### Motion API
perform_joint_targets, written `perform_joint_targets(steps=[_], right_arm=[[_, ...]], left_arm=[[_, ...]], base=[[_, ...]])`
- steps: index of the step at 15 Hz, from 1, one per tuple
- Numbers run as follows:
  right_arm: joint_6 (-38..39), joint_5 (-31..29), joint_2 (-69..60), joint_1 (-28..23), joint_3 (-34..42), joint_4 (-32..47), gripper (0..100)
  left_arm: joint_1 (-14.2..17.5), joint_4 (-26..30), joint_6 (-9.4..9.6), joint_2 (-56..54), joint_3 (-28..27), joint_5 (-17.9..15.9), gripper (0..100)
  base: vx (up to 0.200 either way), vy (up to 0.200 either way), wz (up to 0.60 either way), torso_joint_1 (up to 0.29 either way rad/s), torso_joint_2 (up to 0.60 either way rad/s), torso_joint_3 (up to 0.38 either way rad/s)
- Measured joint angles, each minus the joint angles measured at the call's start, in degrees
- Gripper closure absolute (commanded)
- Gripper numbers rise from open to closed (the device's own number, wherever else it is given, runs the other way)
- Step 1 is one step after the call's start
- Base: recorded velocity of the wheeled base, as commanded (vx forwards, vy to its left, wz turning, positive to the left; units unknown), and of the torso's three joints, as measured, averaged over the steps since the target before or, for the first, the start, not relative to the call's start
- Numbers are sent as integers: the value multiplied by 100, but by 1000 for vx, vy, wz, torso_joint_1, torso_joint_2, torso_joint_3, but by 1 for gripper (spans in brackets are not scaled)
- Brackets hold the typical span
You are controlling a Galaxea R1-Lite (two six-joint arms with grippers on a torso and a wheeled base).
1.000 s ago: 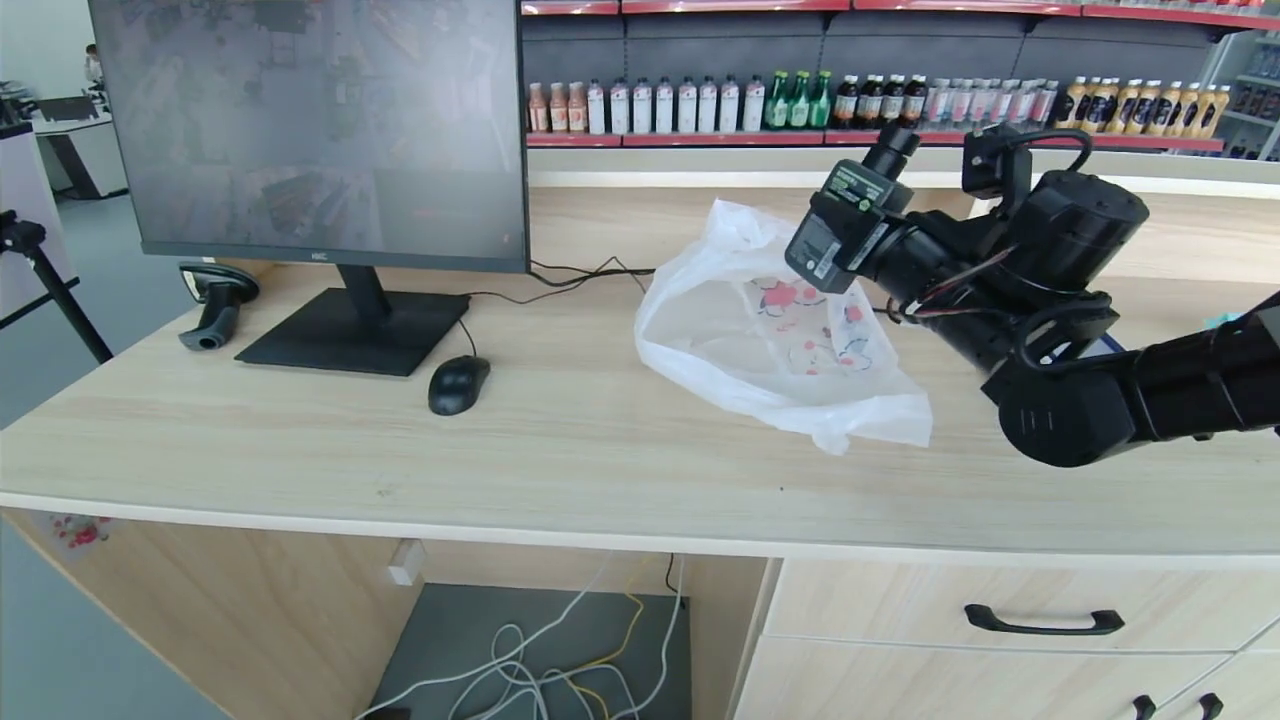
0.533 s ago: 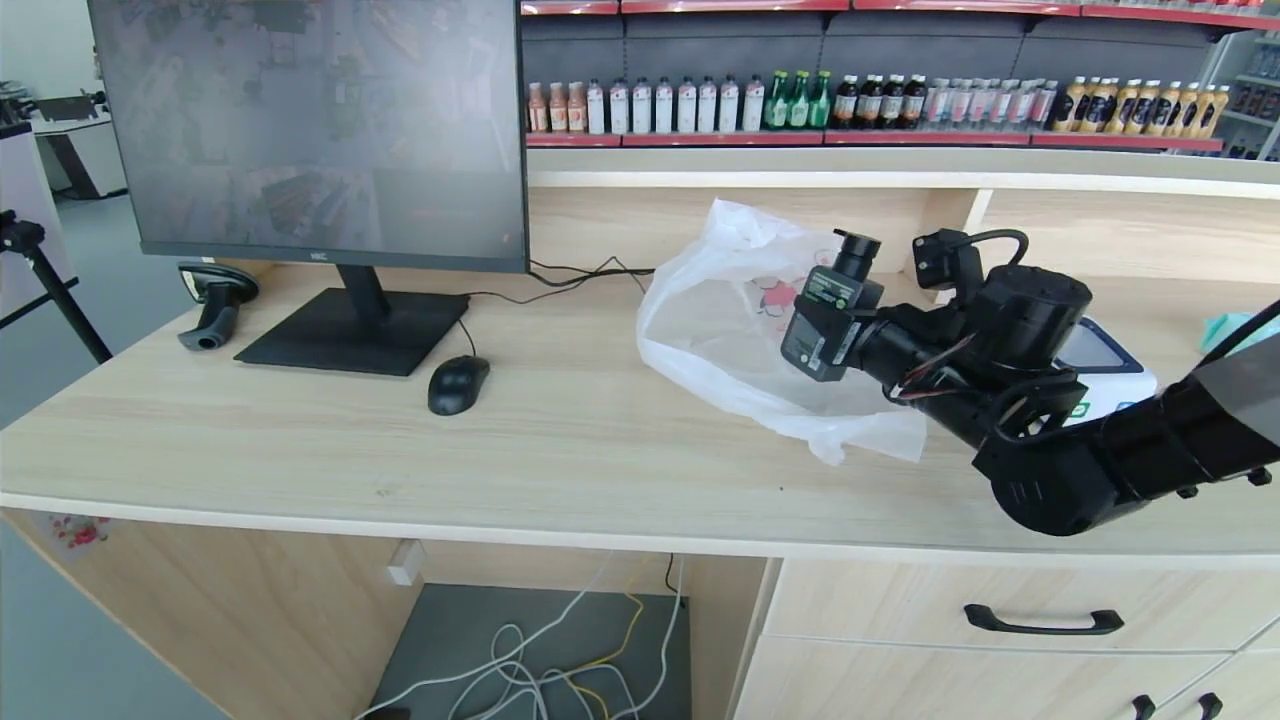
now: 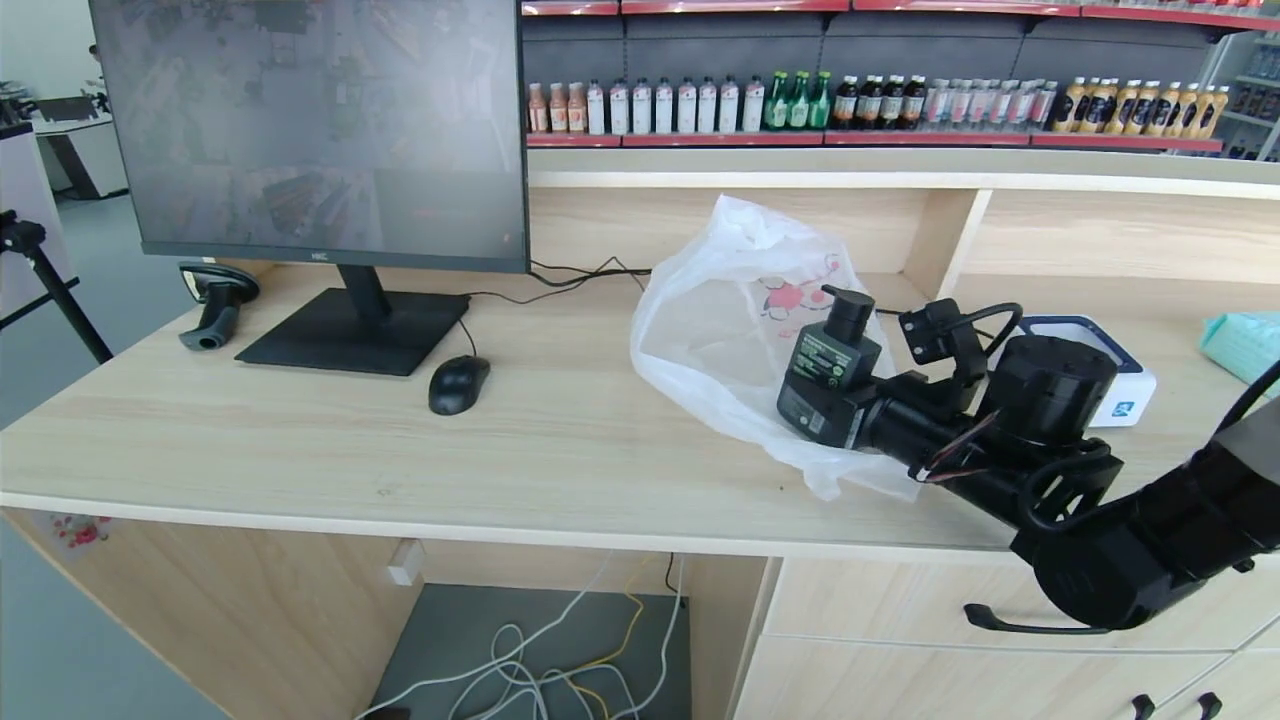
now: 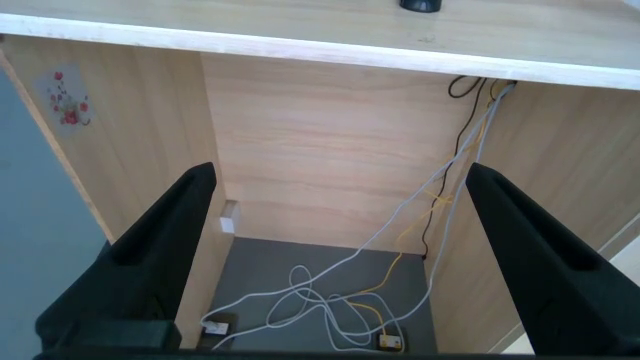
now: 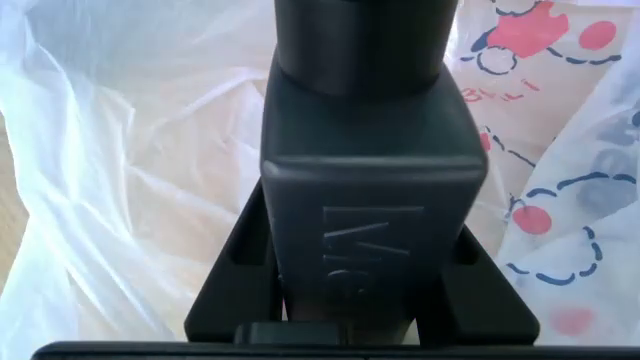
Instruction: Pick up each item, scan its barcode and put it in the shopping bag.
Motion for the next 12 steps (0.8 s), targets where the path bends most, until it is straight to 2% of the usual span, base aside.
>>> perform_joint_targets(steps=[8,10,12], right_arm=[[134,178,-1133,85,908,49,100],[622,176,-1279,208,707,32,100],[1664,301,-1286,538,238,-158,100]], left_arm=[[0,0,-7,0,0,0,0],[0,-2,-2,0,0,0,0],[0,0,-5,0,0,0,0]], base=[[0,0,0,0,0,0],[0,0,0,0,0,0],[0,0,0,0,0,0]])
